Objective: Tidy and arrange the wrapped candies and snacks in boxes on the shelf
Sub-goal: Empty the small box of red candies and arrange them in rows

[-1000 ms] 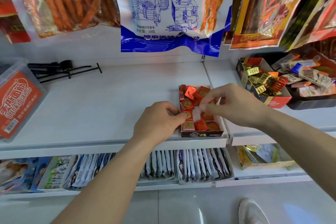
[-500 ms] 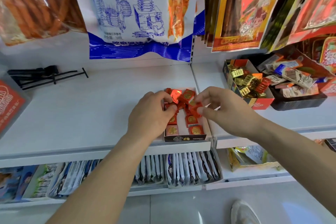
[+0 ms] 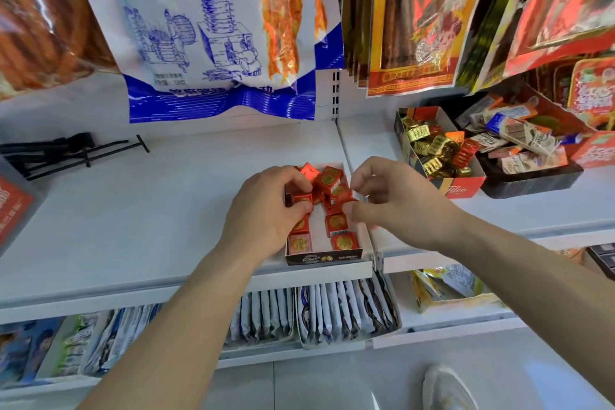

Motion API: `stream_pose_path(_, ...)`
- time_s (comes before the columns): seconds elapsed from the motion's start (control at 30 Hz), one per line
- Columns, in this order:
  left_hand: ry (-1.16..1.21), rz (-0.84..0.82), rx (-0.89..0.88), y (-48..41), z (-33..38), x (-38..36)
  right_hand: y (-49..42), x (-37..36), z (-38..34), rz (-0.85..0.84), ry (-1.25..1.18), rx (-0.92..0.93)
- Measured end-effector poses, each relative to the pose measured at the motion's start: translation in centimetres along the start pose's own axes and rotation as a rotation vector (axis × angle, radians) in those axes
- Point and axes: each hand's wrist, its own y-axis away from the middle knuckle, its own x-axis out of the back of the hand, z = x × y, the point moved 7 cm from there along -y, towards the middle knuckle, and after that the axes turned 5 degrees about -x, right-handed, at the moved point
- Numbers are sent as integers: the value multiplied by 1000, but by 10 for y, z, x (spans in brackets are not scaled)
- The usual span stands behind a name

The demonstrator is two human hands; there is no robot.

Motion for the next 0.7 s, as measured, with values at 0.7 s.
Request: stream_pose_path(0.7,834,10,166,31,2,12,-1,-14,-11,-149,-539,-58)
